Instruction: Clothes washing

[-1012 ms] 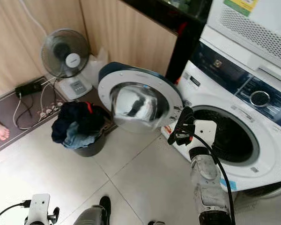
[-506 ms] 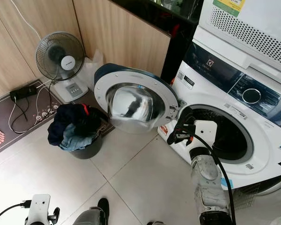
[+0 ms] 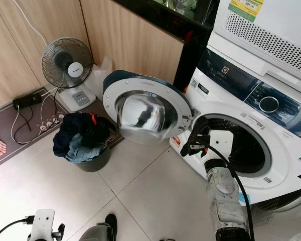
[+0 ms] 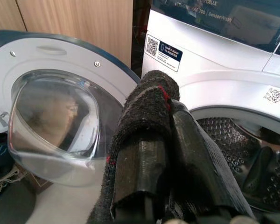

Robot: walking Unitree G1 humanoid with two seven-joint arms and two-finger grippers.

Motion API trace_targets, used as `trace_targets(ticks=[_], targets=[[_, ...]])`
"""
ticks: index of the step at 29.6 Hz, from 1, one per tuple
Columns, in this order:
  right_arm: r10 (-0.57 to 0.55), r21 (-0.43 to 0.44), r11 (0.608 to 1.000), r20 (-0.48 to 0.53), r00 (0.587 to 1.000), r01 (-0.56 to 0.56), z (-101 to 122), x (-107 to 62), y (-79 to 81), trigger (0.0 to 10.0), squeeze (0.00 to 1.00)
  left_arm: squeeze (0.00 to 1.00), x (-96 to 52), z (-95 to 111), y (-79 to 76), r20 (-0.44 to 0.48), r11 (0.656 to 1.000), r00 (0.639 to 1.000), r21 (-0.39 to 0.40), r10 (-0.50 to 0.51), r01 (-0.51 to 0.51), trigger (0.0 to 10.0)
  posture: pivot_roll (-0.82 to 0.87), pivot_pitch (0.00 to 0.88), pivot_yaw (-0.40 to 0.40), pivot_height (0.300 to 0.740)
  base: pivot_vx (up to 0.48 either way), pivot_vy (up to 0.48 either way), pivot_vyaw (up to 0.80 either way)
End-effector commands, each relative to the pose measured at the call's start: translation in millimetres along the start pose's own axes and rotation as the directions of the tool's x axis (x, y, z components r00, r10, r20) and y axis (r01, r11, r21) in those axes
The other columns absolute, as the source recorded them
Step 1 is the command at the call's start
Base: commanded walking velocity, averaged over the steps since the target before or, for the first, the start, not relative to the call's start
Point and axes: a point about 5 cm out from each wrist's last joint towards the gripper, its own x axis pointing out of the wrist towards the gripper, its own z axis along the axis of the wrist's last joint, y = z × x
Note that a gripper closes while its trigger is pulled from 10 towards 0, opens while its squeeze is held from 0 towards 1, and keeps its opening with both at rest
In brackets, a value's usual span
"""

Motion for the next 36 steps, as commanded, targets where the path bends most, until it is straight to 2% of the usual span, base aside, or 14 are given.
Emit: trace_targets(ticks=[1, 12, 20, 35, 36], targets=[[-0.005, -0.004, 1.0, 0.006, 1.0, 0.005, 2.7, -1.5, -2.4, 10.0, 0.0, 0.0, -5.5, -16.1, -0.8, -0.06, 1.0, 0.998, -0.007, 0.003, -0.003, 10.0, 0.1, 0.223, -0.072, 0.74, 0.0, 0.0, 0.0], [-0.006, -0.006, 1.0, 0.008, 1.0, 0.006, 5.3, 0.3, -4.3, 10.0, 0.0, 0.0, -6.3, -18.6, 2.1, -0.071, 1.0, 0.997, -0.016, 0.012, -0.013, 10.0, 0.09, 0.236, -0.077, 0.74, 0.0, 0.0, 0.0], [0.009, -0.001, 1.0, 0.012, 1.0, -0.009, 6.4, 0.2, -1.8, 10.0, 0.0, 0.0, -7.5, -22.0, 2.6, -0.086, 1.0, 0.996, -0.021, 0.012, -0.014, 10.0, 0.09, 0.24, -0.078, 0.687, 0.0, 0.0, 0.0], [0.017, 0.007, 1.0, 0.007, 1.0, -0.017, 7.2, 0.4, -0.7, 10.0, 0.0, 0.0, -9.0, -25.8, 7.5, -0.099, 1.0, 0.995, -0.02, 0.016, -0.018, 10.0, 0.09, 0.245, -0.078, 0.687, 0.0, 0.0, 0.0], [0.02, 0.009, 1.0, 0.01, 1.0, -0.02, 7.8, 0.4, -0.1, 10.0, 0.0, 0.0, -9.0, -25.8, 7.5, -0.099, 1.0, 0.995, -0.019, 0.016, -0.018, 10.0, 0.09, 0.245, -0.078, 0.677, 0.0, 0.0, 0.0]])
